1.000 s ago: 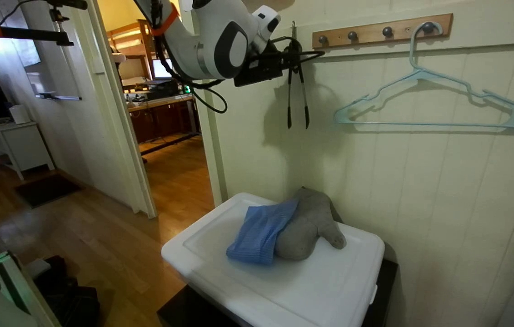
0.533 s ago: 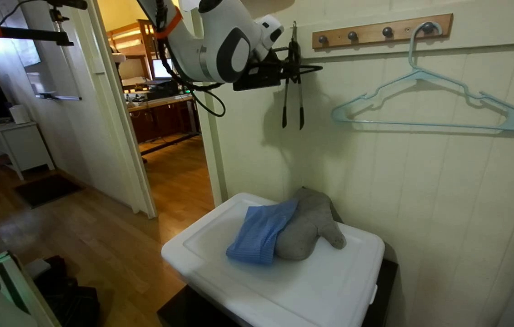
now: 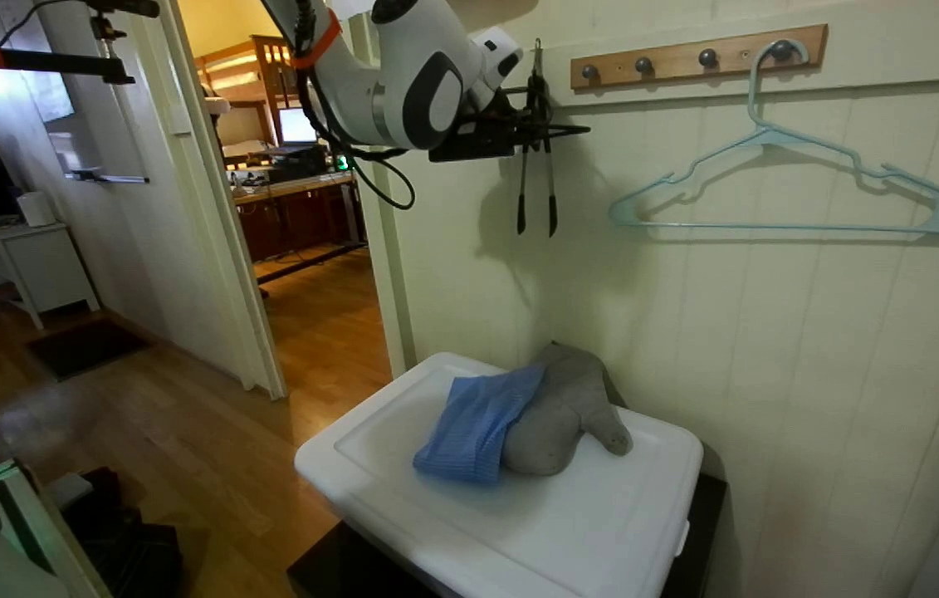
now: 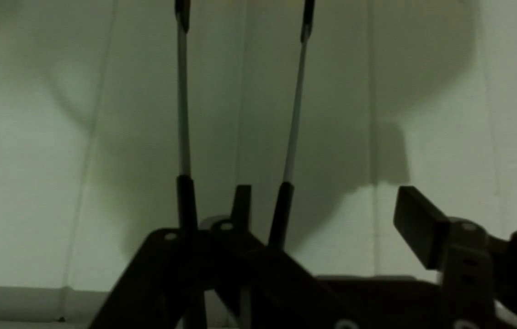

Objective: Move the tongs from the hook on the right to the center hook

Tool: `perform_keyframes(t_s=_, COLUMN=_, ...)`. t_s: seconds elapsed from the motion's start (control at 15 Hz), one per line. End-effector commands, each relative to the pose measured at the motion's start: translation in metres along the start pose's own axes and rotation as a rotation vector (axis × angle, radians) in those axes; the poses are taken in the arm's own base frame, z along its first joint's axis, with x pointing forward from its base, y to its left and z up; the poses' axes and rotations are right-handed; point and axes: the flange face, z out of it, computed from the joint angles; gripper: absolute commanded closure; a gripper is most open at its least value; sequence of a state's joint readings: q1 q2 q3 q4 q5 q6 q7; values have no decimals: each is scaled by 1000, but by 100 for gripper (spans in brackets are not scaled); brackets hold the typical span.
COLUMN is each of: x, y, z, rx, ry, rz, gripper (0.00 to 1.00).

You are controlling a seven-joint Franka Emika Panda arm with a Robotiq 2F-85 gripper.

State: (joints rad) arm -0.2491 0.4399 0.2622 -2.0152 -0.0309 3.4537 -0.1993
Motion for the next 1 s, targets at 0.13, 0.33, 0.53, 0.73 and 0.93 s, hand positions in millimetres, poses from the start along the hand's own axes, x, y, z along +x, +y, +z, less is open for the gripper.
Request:
perform_keyframes(t_s=0.13, x=2, y=2, z=7, rx=14, ry=-20, rz=3, gripper=65)
perform_keyframes(t_s=0.33, x=3, y=6, z=7, rx=3, ry=-14, rz=3, gripper=87)
perform_keyframes(t_s=0.53, x=4, y=13, z=5, rx=-11, ry=-7, rz=2, gripper=100)
perform_keyframes(t_s=0.73, x=5, y=17, z=0, rx=-25, ry=0, rz=0, gripper=98)
perform_keyframes(t_s=0.93, x=7, y=16, z=-7, rx=-28, ry=15, rz=2, gripper=99)
